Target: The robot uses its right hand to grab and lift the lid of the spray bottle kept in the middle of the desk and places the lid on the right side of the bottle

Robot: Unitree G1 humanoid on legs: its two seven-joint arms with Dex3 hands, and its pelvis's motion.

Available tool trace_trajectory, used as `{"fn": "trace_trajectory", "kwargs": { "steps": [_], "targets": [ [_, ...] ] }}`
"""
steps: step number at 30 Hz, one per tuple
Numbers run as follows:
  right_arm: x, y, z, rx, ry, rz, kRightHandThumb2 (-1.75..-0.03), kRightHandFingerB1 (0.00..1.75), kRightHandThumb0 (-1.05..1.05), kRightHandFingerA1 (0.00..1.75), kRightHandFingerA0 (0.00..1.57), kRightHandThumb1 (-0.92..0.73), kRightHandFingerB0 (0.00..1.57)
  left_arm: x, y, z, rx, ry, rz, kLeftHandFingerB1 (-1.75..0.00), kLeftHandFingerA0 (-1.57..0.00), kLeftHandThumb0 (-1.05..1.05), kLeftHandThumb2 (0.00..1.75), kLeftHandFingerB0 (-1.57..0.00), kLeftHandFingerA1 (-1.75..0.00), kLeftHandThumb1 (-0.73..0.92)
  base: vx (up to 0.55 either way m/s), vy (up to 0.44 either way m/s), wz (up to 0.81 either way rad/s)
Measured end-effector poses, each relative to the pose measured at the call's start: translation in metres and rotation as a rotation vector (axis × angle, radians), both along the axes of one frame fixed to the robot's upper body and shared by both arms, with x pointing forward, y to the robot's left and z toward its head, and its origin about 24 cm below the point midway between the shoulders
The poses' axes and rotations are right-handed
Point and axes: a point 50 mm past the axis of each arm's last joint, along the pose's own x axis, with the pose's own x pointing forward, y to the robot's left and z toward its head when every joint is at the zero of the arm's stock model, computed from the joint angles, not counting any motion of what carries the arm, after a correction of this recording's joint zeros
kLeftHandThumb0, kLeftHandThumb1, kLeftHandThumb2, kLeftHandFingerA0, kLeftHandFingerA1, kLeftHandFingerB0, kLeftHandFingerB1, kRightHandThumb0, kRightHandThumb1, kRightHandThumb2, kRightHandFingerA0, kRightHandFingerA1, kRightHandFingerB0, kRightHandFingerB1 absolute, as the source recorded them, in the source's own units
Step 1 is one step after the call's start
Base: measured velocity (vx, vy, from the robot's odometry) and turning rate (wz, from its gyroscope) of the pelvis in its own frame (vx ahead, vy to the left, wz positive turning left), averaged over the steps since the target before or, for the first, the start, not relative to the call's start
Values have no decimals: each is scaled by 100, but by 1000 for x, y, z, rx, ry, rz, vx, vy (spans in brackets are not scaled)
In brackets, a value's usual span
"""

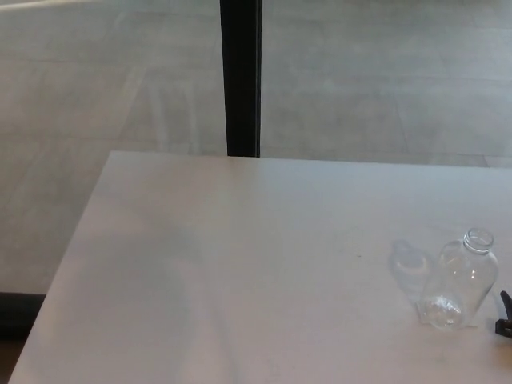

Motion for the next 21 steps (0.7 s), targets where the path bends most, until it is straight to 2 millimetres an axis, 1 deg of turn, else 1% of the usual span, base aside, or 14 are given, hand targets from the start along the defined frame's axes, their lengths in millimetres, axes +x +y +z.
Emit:
{"fn": "trace_trajectory", "kwargs": {
  "steps": [4,5,6,7,9,10,11,14,15,16,17,18,19,21],
  "targets": [
    [-13,-26,9,70,-70,-131,-61,33,-40,42,14,-70,32,0,0,0,-1,1,0,-40,-56,-79,65,-39,-52,87,0,0,0],
    [-16,-32,11,86,-86,-159,-62,33,-40,40,10,-71,29,0,0,0,-1,0,0,-52,-51,-75,107,-32,-62,68,0,0,0],
    [-21,-40,13,112,-109,-202,-61,34,-39,45,13,-68,32,0,0,0,-1,-1,0,-39,-57,-78,65,-40,-51,86,0,0,0],
    [-25,-47,13,131,-125,-234,-61,34,-42,48,17,-65,34,0,0,0,-1,0,0,-39,-56,-78,66,-39,-51,87,0,0,0],
    [-36,-61,12,181,-157,-314,-60,34,-39,44,9,-66,29,0,0,0,-1,-1,-1,-39,-57,-80,66,-40,-52,87,0,0,0],
    [-43,-69,9,214,-177,-363,-61,33,-38,36,6,-66,27,0,0,0,0,0,-1,-40,-55,-78,66,-40,-51,86,0,0,0],
    [-48,-74,7,240,-191,-397,-60,32,-40,43,12,-67,26,0,0,0,0,0,-1,-41,-58,-79,65,-43,-53,86,0,0,0],
    [-64,-88,-9,338,-236,-513,-60,31,-42,42,12,-68,24,0,0,0,0,1,0,-40,-62,-78,65,-47,-52,85,0,0,0],
    [-70,-92,-16,373,-248,-552,-61,31,-43,46,18,-68,25,0,0,0,1,2,1,-41,-60,-79,65,-43,-52,87,0,0,0],
    [-77,-95,-26,420,-264,-601,-62,29,-43,41,14,-72,20,0,0,0,2,3,2,-54,-53,-77,107,-36,-62,69,0,0,0],
    [-83,-97,-33,455,-275,-637,-63,29,-41,34,7,-71,19,0,0,0,3,4,3,-54,-52,-77,108,-35,-62,69,0,0,0],
    [-88,-97,-43,493,-280,-671,-63,29,-41,34,7,-71,19,-1,0,0,4,6,4,-54,-52,-77,108,-35,-62,69,0,0,0],
    [-95,-97,-57,551,-285,-718,-62,28,-40,43,12,-70,20,-1,0,-1,5,9,4,-40,-57,-79,66,-40,-51,88,0,0,0],
    [-104,-95,-75,627,-292,-776,-62,28,-41,53,24,-70,18,-1,0,-1,6,14,3,-40,-58,-81,65,-41,-50,86,0,0,0]
  ]
}}
